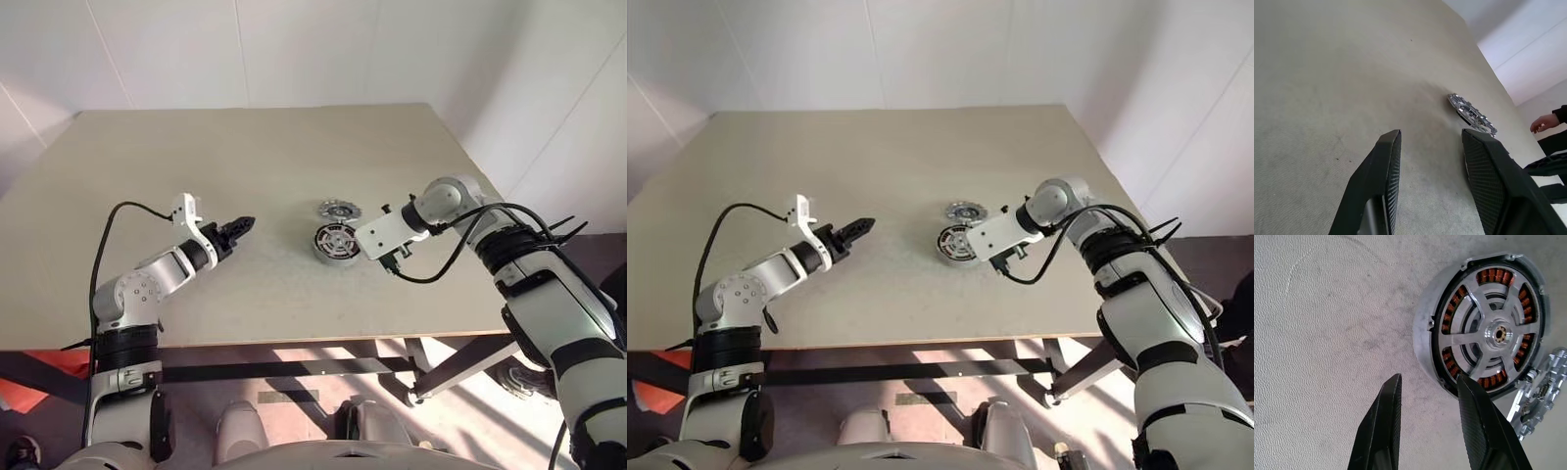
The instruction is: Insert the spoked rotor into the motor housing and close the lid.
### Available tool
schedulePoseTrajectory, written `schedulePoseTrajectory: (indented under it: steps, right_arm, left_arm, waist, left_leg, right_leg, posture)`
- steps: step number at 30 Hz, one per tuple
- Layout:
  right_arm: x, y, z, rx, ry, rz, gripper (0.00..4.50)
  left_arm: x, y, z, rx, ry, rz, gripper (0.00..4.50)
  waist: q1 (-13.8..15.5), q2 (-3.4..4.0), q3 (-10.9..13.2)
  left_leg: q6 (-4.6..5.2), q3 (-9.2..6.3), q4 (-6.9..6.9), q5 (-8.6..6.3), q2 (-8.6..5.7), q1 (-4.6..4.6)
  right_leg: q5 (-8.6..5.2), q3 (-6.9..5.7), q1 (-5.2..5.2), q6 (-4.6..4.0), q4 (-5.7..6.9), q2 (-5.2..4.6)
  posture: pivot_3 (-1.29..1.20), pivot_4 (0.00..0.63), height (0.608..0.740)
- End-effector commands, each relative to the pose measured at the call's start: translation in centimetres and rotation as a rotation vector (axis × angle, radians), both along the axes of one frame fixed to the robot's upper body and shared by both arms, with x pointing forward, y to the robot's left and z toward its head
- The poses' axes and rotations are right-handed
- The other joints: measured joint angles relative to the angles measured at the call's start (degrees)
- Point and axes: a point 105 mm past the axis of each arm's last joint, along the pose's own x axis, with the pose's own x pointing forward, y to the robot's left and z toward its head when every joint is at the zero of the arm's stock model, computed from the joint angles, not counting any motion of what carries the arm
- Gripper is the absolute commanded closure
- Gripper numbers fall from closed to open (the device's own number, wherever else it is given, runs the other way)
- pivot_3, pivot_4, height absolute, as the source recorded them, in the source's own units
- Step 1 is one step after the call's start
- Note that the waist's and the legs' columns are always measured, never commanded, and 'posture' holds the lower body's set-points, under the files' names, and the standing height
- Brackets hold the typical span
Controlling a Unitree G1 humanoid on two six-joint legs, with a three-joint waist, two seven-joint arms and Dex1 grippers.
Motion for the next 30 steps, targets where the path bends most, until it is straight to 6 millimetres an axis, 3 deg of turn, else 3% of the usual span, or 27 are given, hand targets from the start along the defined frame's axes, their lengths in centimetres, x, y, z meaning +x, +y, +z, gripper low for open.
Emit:
schedulePoseTrajectory:
  steps: [1,8,14,21,23,28,30]
  right_arm:
    - [0.5,0.8,0.4,0.004,-0.033,0.015,2.55]
    - [0.6,1.6,-0.2,0.014,-0.028,0.017,2.55]
    - [0.9,1.7,0.6,0.039,-0.046,0.009,4.33]
    - [1.4,2.3,1.9,0.125,-0.019,-0.048,4.33]
    - [1.4,2.5,2.8,0.173,0.014,-0.077,4.33]
    - [0.1,5.5,8.1,0.445,0.274,-0.169,4.33]
    - [0.0,6.5,9.5,0.495,0.284,-0.2,4.33]
  left_arm:
    - [0.2,0.5,2.0,0.01,-0.075,0.011,2.41]
    - [0.3,0.8,2.0,0.015,-0.073,0.024,2.41]
    - [0.3,0.8,1.7,0.016,-0.067,0.031,2.41]
    - [0.4,0.2,1.4,-0.002,-0.064,0.028,2.41]
    - [0.3,0.0,1.3,-0.002,-0.061,0.028,2.41]
    - [-0.2,-0.1,0.6,-0.009,-0.045,0.031,2.41]
    - [-0.3,-0.3,0.5,-0.009,-0.042,0.029,2.41]
  waist:
    - [-0.05,0.0,0.0]
    - [-0.97,-0.01,-0.01]
    - [-1.44,-0.05,-0.03]
    - [-1.47,-0.05,-0.02]
    - [-1.48,-0.04,0.0]
    - [-1.61,0.03,0.11]
    - [-1.42,0.03,0.11]
  left_leg:
    - [0.0,0.0,0.0,0.0,0.0,0.02]
    - [-0.04,0.0,0.07,0.02,0.01,0.11]
    - [-0.04,0.0,0.07,0.02,0.03,0.1]
    - [0.0,0.0,0.07,0.0,0.04,0.02]
    - [-0.01,0.0,0.07,0.0,0.04,0.02]
    - [0.01,0.0,0.05,-0.01,0.04,-0.05]
    - [0.01,0.0,-0.01,-0.01,0.14,-0.24]
  right_leg:
    - [0.0,0.01,0.01,0.0,0.04,0.0]
    - [-0.01,0.01,0.1,0.02,0.12,0.01]
    - [-0.01,0.01,0.12,0.01,0.15,0.01]
    - [0.0,-0.01,-0.01,-0.01,0.14,0.01]
    - [0.0,-0.01,-0.03,-0.01,0.14,0.01]
    - [0.02,0.0,-0.14,-0.03,0.15,0.03]
    - [0.02,-0.04,-0.2,-0.04,0.15,0.09]
  posture:
    - [0.0,0.0,0.74]
    - [0.0,0.0,0.74]
    - [0.0,0.0,0.74]
    - [0.0,0.0,0.74]
    - [0.0,0.0,0.74]
    - [0.0,0.0,0.74]
    - [0.0,0.0,0.74]
